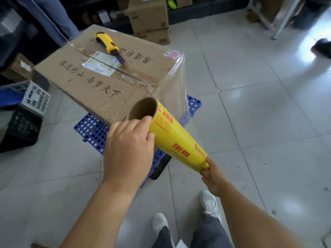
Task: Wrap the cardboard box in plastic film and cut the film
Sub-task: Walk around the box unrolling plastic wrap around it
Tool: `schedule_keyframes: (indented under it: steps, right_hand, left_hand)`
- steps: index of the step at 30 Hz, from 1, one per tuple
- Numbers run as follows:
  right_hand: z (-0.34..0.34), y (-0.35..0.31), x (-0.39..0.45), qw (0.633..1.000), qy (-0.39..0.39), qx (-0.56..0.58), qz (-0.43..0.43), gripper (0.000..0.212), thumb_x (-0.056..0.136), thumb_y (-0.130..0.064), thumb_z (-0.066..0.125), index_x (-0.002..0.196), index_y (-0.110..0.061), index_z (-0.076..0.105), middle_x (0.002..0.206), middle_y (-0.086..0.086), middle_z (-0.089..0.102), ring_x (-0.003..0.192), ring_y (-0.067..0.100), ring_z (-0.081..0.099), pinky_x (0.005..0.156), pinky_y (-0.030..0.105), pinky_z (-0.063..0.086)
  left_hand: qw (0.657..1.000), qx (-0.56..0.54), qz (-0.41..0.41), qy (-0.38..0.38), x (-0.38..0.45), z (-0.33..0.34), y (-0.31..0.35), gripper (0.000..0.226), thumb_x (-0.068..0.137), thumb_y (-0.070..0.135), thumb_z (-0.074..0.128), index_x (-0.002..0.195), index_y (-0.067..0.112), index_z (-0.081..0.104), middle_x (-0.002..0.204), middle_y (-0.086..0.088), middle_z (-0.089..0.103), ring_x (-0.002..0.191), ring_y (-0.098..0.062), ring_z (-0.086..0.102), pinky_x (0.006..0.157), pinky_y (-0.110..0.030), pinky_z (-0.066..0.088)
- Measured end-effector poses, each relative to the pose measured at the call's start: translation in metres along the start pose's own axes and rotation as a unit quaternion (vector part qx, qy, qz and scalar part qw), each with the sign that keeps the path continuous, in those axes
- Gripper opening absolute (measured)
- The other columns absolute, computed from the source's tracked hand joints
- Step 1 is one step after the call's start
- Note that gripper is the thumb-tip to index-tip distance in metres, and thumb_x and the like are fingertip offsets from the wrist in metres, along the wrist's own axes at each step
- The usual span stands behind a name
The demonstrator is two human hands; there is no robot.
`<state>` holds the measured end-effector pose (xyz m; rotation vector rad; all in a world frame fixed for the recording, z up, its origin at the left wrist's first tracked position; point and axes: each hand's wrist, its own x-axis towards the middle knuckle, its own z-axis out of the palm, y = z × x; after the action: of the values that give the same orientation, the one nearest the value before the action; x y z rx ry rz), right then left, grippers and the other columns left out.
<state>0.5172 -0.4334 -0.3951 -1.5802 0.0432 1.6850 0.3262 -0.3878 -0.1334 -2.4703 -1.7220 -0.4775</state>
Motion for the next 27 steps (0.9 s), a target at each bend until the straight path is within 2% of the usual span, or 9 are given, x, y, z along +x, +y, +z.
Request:
schedule_keyframes:
  steps: [5,8,13,21,27]
  right_hand:
    - [0.037,0.043,-0.016,1.0,0.008,0.028,0.006,0.065,0.094,-0.054,0.041,0.149,-0.021,0.03,0.152,0.004,0.036,0.136,0.023,0.039,0.106,0.032,0.03]
    - [0.051,0.063,-0.025,0.999,0.007,0.046,0.004,0.066,0.094,-0.055,0.039,0.149,-0.02,0.03,0.151,0.006,0.038,0.136,0.023,0.039,0.109,0.033,0.029]
    - [0.06,0.084,-0.041,0.999,-0.007,0.049,-0.011,0.061,0.098,-0.049,0.037,0.15,-0.019,0.026,0.152,0.009,0.035,0.139,0.026,0.035,0.117,0.036,0.023]
    - [0.067,0.115,-0.055,0.999,-0.03,0.043,-0.012,0.063,0.096,-0.055,0.035,0.151,-0.025,0.022,0.155,0.006,0.03,0.14,0.024,0.033,0.117,0.035,0.022]
    - [0.081,0.14,-0.059,0.998,-0.031,0.048,0.003,0.067,0.095,-0.056,0.035,0.152,-0.024,0.018,0.155,0.006,0.031,0.14,0.023,0.033,0.116,0.035,0.023]
  left_hand:
    - [0.998,-0.028,0.059,0.007,-0.01,-0.011,-0.023,0.024,0.083,0.013,0.063,0.105,0.005,0.064,0.081,-0.007,0.066,0.078,-0.029,0.059,0.084,-0.041,0.039]
    - [0.997,-0.036,0.075,0.007,-0.016,-0.018,-0.031,0.026,0.082,0.013,0.065,0.107,0.006,0.063,0.084,-0.007,0.066,0.082,-0.029,0.059,0.086,-0.044,0.041]
    - [0.997,-0.03,0.068,0.017,-0.032,-0.023,-0.042,0.025,0.079,0.012,0.066,0.103,0.006,0.063,0.077,-0.006,0.063,0.075,-0.028,0.056,0.08,-0.042,0.041]
    - [0.998,-0.017,0.053,0.031,-0.061,-0.033,-0.052,0.027,0.077,0.009,0.068,0.104,0.005,0.064,0.079,-0.008,0.065,0.076,-0.03,0.057,0.079,-0.042,0.042]
    - [0.998,-0.01,0.052,0.02,-0.078,-0.041,-0.071,0.027,0.08,0.013,0.064,0.106,0.007,0.063,0.08,-0.006,0.064,0.079,-0.028,0.057,0.081,-0.043,0.041]
